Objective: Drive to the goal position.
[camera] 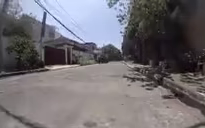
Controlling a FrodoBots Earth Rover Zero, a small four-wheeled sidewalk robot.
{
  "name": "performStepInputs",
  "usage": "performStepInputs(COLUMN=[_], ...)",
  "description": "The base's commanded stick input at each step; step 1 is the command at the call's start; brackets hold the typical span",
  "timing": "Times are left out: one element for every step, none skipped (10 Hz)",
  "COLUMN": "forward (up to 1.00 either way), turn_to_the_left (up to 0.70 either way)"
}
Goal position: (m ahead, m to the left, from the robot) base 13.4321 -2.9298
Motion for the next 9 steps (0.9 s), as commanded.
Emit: performStepInputs(forward=[1.00, 1.00, 1.00, 1.00, 1.00, 1.00, 1.00, 1.00, 1.00], turn_to_the_left=[-0.26, -0.13, 0.00, 0.11, 0.11, 0.11, 0.11, 0.11, 0.11])
